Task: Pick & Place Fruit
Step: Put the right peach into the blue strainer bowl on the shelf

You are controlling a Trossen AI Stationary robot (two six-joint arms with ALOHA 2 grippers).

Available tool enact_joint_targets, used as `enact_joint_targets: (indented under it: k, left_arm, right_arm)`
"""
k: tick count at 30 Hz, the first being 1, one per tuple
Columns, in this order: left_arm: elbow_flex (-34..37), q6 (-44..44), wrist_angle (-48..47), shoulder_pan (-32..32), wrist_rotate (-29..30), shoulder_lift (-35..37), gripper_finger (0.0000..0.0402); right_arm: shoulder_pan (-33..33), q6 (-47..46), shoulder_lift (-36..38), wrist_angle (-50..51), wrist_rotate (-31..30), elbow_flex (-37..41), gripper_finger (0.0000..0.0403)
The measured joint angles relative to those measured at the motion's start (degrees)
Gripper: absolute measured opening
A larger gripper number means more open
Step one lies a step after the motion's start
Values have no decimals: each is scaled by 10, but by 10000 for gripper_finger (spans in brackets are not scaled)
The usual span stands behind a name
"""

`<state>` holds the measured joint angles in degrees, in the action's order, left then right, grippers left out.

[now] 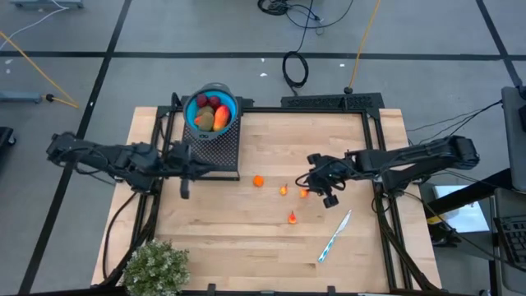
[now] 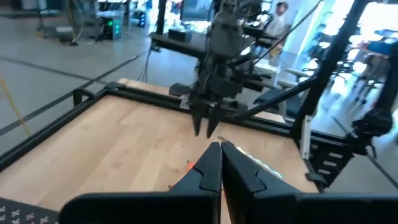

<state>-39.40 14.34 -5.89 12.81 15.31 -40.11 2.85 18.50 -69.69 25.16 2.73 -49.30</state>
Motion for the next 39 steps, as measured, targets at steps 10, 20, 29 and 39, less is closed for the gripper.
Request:
enact_joint_targets:
  k: [10, 20, 29, 39]
  left_arm:
    - [57, -25, -12, -11, -24, 110, 13]
    - [111, -11, -13, -11, -46, 175, 17]
    - [112, -32, -16, -11, -87, 193, 10]
    - [112, -37, -16, -11, -99, 192, 21]
  right_arm:
    - [-6, -12, -91, -3, 1, 0, 185]
    - [-9, -14, -160, -12, 1, 0, 239]
    - [-9, -43, -205, -38, -29, 0, 243]
    - [-5, -53, -237, -40, -27, -2, 208]
